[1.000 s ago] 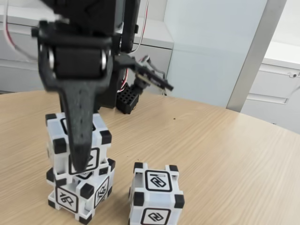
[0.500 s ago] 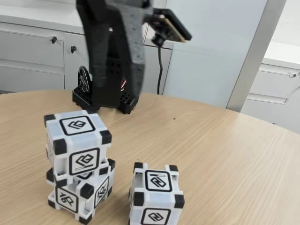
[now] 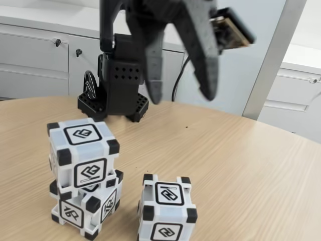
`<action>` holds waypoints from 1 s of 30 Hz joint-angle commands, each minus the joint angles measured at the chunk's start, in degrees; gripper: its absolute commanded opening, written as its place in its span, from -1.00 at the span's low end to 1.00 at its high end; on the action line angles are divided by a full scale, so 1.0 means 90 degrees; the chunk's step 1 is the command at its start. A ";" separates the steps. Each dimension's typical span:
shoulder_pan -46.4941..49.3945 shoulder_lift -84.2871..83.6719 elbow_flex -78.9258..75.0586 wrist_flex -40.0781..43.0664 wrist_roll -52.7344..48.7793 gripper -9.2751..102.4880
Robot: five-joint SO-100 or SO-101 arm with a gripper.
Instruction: Stack cubes from left to right.
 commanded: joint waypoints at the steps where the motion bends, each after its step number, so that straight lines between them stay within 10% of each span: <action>1: 0.0029 -0.0303 0.0059 -0.0381 0.0322 -0.24; 30: 0.0029 -0.2910 0.0049 -0.1396 0.1465 -0.23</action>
